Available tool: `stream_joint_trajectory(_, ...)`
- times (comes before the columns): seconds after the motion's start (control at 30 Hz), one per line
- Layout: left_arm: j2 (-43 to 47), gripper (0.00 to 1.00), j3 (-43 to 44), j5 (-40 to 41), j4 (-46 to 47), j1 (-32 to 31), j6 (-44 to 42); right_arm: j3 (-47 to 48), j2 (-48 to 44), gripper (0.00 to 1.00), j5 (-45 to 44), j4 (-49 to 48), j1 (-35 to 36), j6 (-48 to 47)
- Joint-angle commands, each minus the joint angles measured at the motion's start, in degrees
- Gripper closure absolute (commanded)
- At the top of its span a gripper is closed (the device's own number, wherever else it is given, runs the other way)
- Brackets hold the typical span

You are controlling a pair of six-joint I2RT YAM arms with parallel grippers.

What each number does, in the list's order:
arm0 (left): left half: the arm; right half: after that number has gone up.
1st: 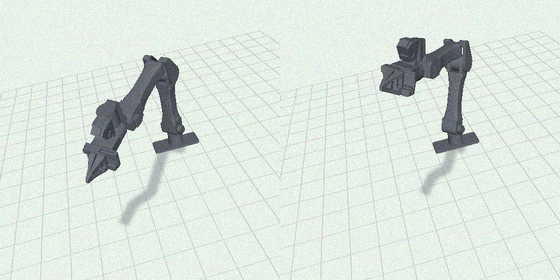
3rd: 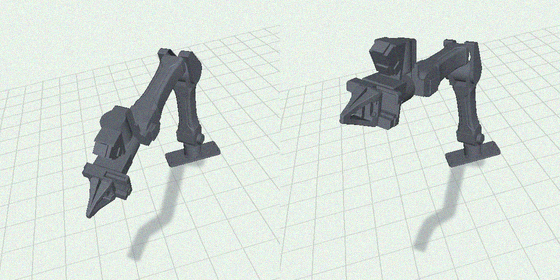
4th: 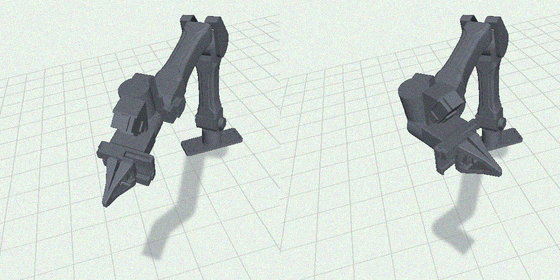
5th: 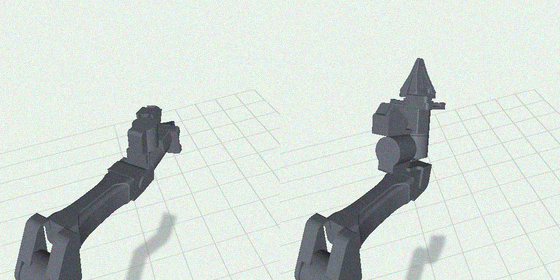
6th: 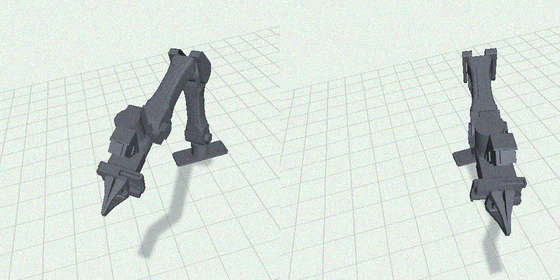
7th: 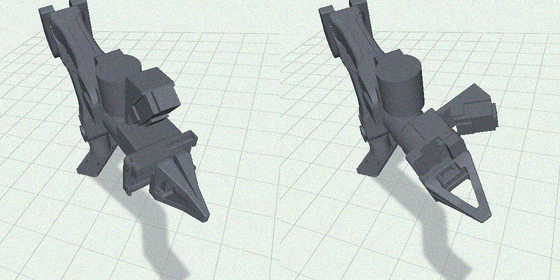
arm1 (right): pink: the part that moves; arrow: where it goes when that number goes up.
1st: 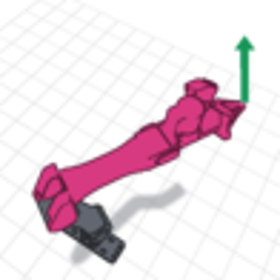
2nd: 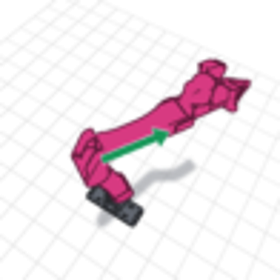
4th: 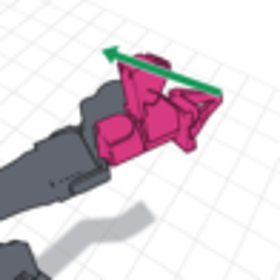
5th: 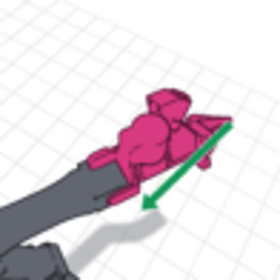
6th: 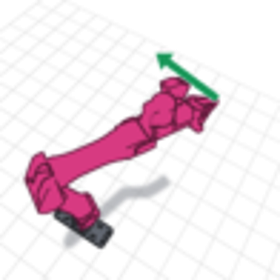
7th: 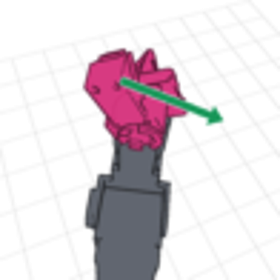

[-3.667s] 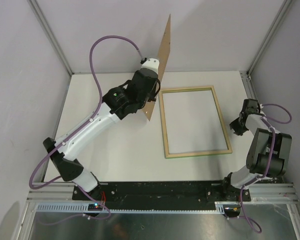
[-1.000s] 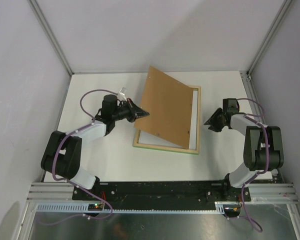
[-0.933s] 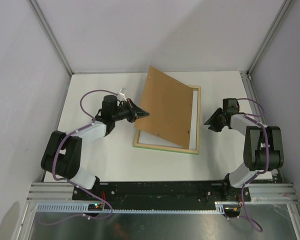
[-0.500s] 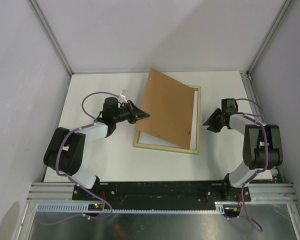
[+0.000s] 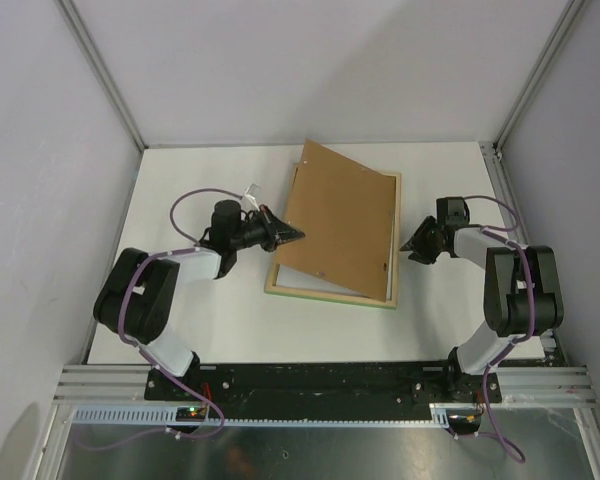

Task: Put the photo into the frame
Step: Place the backboard on the frame body.

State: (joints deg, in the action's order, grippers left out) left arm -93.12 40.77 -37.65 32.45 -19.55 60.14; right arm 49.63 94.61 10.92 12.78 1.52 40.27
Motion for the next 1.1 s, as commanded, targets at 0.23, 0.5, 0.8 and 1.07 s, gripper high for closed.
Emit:
stream_joint_trajectory(0.23, -0.06, 1.0, -4.02, 2.03, 13.73, -2.24, 1.35, 1.9, 1.25, 0.6, 0.08, -1.58, 1.48, 0.2)
stream_joint_trajectory(0.5, 0.93, 1.0, -4.72, 4.02, 15.45, -2.25, -0.21, 1.96, 0.99, 0.6, -0.02, -1.19, 1.68, -0.14)
stream_joint_trajectory(0.8, 1.53, 1.0, -3.86, 4.45, 16.46, -2.26, -2.36, 1.94, 0.87, 0.61, 0.02, -0.9, 1.9, -0.62)
stream_joint_trajectory(1.07, 1.59, 1.0, -3.86, 5.35, 17.78, -2.25, -3.08, 1.97, 0.89, 0.61, 0.07, -1.24, 2.07, -0.69)
